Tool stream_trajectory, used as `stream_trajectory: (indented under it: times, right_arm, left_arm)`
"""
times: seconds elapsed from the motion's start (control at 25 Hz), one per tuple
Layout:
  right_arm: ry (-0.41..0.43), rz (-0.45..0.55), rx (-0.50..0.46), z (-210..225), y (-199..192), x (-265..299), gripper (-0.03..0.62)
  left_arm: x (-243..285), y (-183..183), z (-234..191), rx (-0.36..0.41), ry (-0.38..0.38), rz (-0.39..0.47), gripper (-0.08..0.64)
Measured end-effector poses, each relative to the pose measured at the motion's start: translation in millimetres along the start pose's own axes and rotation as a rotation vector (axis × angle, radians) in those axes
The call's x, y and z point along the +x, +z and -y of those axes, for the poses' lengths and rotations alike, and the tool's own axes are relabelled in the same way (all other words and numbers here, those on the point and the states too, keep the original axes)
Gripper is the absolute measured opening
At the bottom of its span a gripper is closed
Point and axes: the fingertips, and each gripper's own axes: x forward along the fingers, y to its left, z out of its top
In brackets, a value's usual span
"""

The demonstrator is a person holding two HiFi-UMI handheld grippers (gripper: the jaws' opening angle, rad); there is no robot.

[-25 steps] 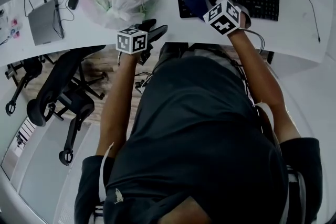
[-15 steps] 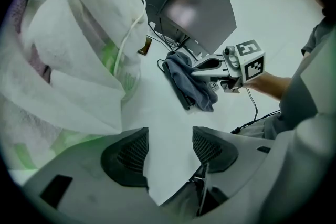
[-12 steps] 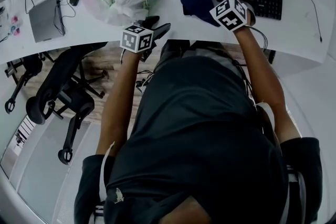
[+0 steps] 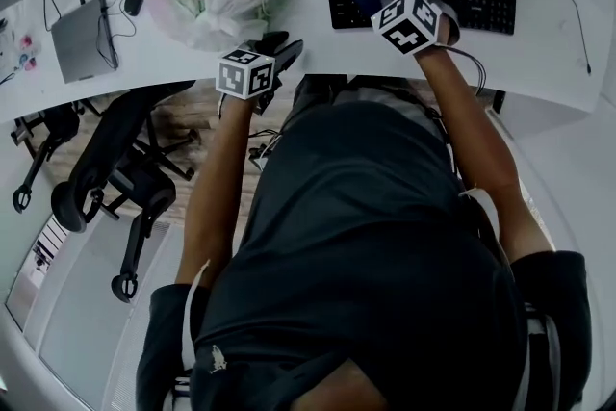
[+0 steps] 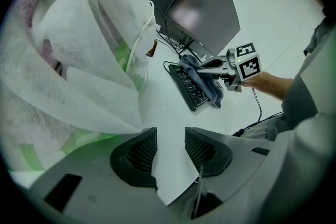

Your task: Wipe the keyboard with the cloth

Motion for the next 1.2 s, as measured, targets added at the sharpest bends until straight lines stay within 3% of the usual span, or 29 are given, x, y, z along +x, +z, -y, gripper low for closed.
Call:
stream_trajectory:
  times: [0.12, 0.24, 0.56, 0.76, 1.0, 1.2]
  right_arm:
    - [0.031, 0.021, -0.049, -7.9, 8.0, 1.8, 0.029]
    - [0.044, 0.033, 0.026, 6.3, -10.1, -3.7, 0.029]
    - [-0.039, -0.020, 0.107, 43.9, -62.4, -22.3, 0.029]
    - [-0.045, -0.034, 0.067, 26.8, -48.9, -18.7, 0.029]
    - [0.068, 0.036, -0.060, -36.7, -5.9, -15.8, 0.029]
    - [0.060, 0.036, 0.024, -23.9, -21.1, -16.0, 0.029]
  left_arm:
    - [0.5, 2.2, -5.5, -0.011, 0.005, -0.005, 0.122]
    - [3.1, 4.4, -4.7, -0.010, 0.001, -0.017, 0.107]
    - [12.5, 8.9, -1.0, -0.003, -0.005, 0.007, 0.048]
    - [16.7, 6.4, 5.8, 0.012, -0.034, 0.008, 0.035]
    - [17.8, 5.4, 9.5, 0.023, -0.035, 0.008, 0.029]
    - [18.2, 5.1, 11.0, 0.054, -0.023, 0.014, 0.029]
